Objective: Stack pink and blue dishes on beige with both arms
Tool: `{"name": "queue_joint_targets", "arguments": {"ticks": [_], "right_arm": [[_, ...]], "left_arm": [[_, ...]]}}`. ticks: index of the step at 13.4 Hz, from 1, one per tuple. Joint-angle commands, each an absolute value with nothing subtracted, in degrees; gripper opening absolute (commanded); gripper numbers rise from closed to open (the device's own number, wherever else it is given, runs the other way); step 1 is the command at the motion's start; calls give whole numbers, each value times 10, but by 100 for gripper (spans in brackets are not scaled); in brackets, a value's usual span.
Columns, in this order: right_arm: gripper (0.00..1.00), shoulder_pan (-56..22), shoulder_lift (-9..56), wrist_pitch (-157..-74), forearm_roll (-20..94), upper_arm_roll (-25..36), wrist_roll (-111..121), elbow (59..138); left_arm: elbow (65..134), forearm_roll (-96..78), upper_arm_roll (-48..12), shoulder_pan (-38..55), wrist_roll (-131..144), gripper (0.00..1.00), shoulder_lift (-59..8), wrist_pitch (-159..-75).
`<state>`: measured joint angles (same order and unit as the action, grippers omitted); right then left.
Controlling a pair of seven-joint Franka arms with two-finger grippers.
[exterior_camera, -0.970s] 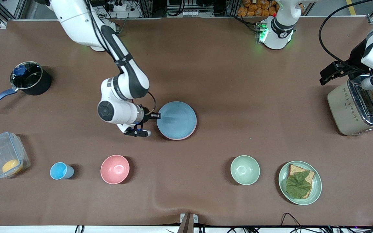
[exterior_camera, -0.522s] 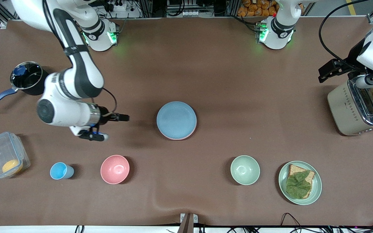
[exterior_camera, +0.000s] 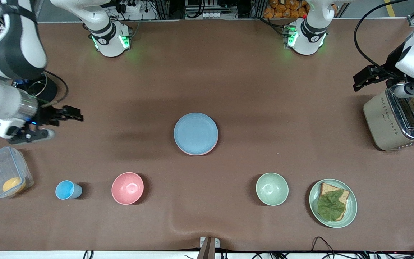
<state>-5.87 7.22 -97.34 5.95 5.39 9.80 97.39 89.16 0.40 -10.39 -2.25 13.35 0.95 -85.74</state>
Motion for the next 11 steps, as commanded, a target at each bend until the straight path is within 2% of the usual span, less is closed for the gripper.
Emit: {"name": "queue_joint_targets", "arguments": {"ticks": [1,4,11], "right_arm": [[100,-52,44,-924,-2,39,99,935],[100,-37,44,-857,-12,39,99,877],[100,-21,24,-853,-12,33,82,875]], "left_arm": [[885,5,-105,-25,121,100,12,-846],[885,4,-104,-25,120,100,14,-846],[878,5,-105,-25,120,100,14,-846]]}}
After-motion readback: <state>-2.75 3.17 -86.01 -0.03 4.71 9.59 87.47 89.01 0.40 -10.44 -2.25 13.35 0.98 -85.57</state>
